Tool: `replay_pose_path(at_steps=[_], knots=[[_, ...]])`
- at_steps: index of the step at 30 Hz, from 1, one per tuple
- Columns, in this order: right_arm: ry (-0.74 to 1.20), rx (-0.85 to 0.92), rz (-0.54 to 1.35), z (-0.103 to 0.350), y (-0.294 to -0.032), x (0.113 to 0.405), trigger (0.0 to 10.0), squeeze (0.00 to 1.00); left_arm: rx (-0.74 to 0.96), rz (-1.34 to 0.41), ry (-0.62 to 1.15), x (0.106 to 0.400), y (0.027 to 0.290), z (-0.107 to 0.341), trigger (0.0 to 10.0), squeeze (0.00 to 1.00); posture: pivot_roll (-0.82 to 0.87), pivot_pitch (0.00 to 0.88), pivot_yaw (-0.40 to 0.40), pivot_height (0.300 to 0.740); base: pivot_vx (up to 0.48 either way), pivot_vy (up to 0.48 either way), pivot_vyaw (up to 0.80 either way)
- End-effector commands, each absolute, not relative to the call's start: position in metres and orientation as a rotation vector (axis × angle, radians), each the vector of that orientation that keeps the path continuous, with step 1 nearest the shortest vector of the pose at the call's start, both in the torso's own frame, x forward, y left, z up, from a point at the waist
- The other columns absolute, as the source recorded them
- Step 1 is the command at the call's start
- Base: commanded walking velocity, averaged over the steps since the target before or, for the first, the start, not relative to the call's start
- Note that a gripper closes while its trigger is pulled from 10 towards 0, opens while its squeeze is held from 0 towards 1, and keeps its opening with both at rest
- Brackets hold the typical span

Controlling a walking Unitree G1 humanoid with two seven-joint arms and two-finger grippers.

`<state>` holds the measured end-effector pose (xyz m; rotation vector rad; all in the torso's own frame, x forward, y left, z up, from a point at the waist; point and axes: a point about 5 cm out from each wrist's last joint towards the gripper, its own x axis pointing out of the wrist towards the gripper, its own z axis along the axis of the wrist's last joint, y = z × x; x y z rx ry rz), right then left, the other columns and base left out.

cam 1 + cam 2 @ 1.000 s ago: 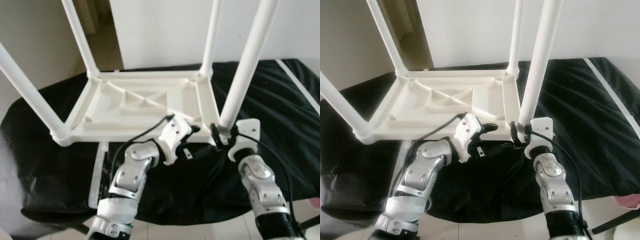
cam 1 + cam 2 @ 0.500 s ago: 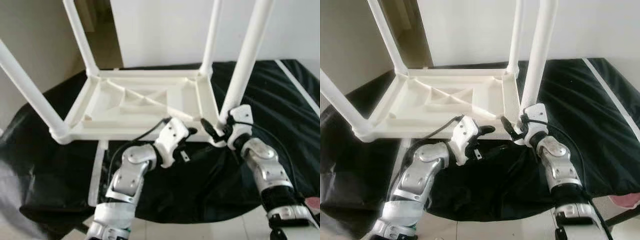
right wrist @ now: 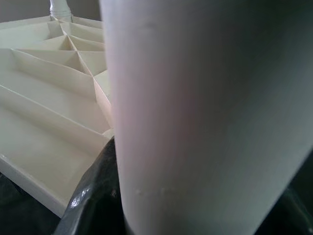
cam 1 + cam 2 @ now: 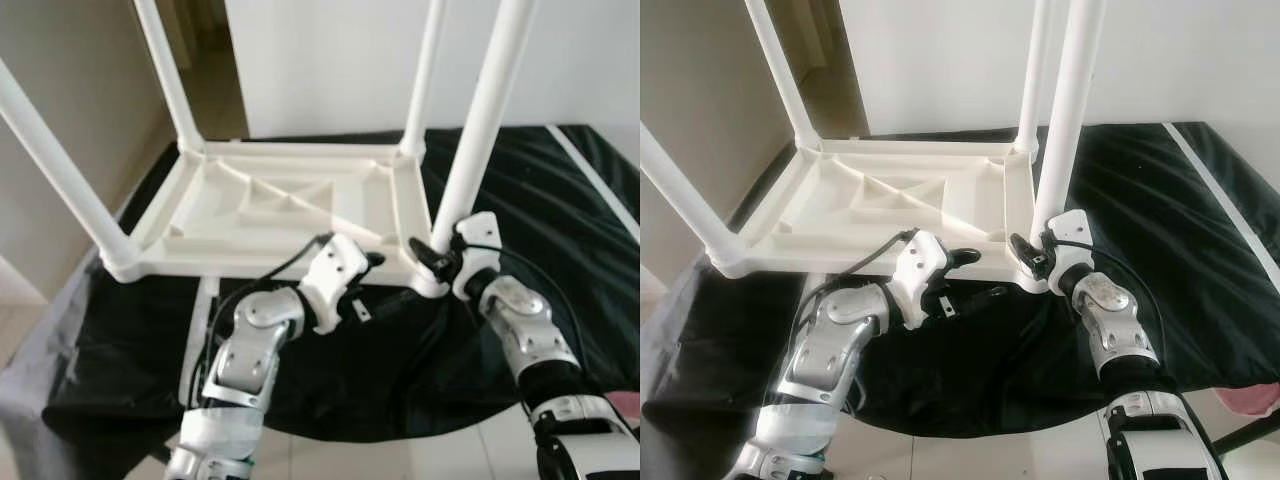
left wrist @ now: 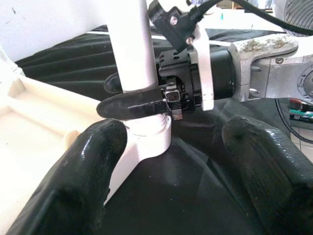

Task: Building children table

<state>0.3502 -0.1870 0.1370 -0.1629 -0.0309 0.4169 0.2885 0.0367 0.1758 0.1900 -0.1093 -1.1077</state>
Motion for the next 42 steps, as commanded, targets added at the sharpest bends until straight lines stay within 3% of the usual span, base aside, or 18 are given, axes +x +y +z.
replay_pose_path(at_steps=[1,2,8,13,28,42], knots=[[0.019,-0.162,0.457,0.125,-0.179,0.349,9.3,0.0,0.181,-0.942,-0.103,0.295,0.042,0.175,10.0,0.0,0.01,0.01,0.024,0.74,0.0,0.0,0.0],[0.023,-0.155,0.452,0.125,-0.179,0.35,10.0,0.0,0.181,-0.942,-0.102,0.295,0.042,0.175,10.0,0.0,0.01,0.012,0.026,0.74,0.0,0.0,0.0],[0.035,-0.15,0.418,0.124,-0.184,0.351,10.0,0.0,0.18,-0.944,-0.103,0.296,0.042,0.176,10.0,0.0,0.01,0.014,0.026,0.74,0.0,0.0,0.0],[0.049,-0.188,0.282,0.124,-0.194,0.355,10.0,0.0,0.179,-0.949,-0.1,0.296,0.041,0.175,10.0,0.0,0.0,0.008,0.031,0.74,0.0,0.0,0.0],[0.016,-0.1,0.089,0.123,-0.175,0.344,10.0,0.0,0.182,-0.966,-0.099,0.297,0.039,0.175,10.0,0.0,-0.02,0.0,0.046,0.74,0.0,0.0,0.0],[0.032,0.079,-0.35,0.128,-0.163,0.333,10.0,0.0,0.163,-0.961,-0.105,0.298,0.038,0.176,10.0,0.0,-0.02,0.0,0.041,0.74,0.0,0.0,0.0]])
